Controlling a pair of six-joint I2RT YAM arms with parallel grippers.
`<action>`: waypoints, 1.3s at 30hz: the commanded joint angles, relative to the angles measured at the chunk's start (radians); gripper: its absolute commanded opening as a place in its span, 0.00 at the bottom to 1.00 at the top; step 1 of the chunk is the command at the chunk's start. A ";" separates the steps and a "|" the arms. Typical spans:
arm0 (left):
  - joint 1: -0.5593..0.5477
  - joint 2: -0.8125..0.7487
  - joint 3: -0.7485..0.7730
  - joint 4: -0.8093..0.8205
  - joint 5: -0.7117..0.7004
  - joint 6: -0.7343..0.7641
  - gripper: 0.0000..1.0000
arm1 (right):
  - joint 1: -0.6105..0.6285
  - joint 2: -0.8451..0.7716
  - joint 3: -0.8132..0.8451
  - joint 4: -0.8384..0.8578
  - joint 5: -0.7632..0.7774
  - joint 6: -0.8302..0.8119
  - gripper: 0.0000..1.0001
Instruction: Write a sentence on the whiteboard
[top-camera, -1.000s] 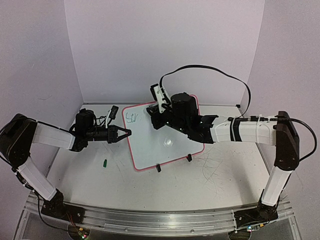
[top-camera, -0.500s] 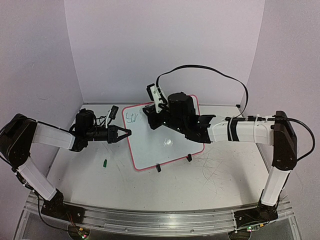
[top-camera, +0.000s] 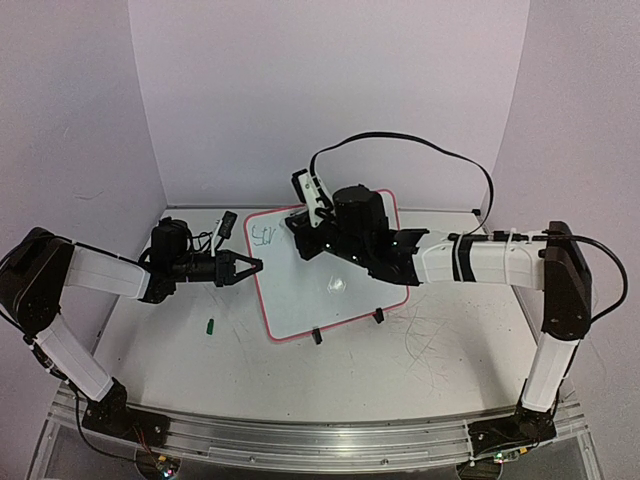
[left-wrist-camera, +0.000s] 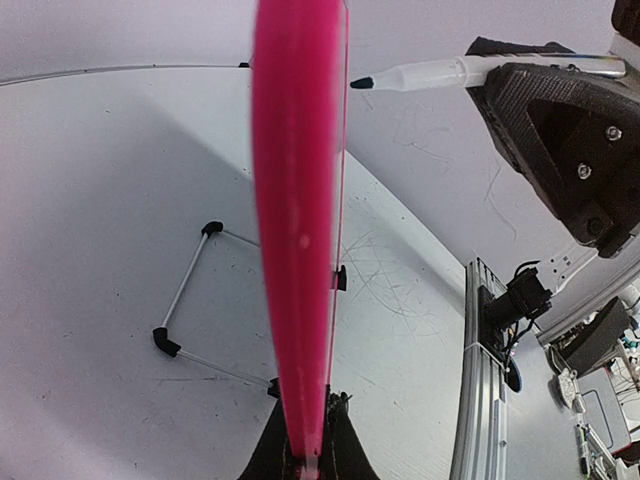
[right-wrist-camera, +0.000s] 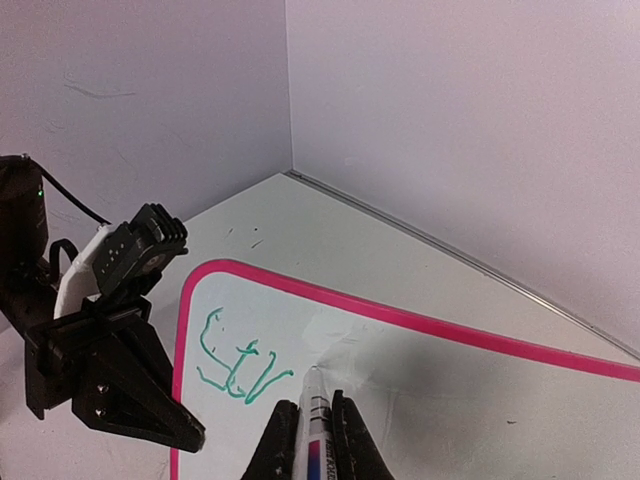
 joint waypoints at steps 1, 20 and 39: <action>-0.006 -0.021 0.032 -0.028 -0.046 0.059 0.00 | 0.003 0.026 0.051 0.015 0.020 0.004 0.00; -0.005 -0.019 0.040 -0.029 -0.046 0.060 0.00 | 0.019 0.026 0.028 -0.021 0.028 0.004 0.00; -0.005 -0.018 0.041 -0.035 -0.047 0.060 0.00 | 0.017 -0.019 -0.022 -0.026 0.158 0.004 0.00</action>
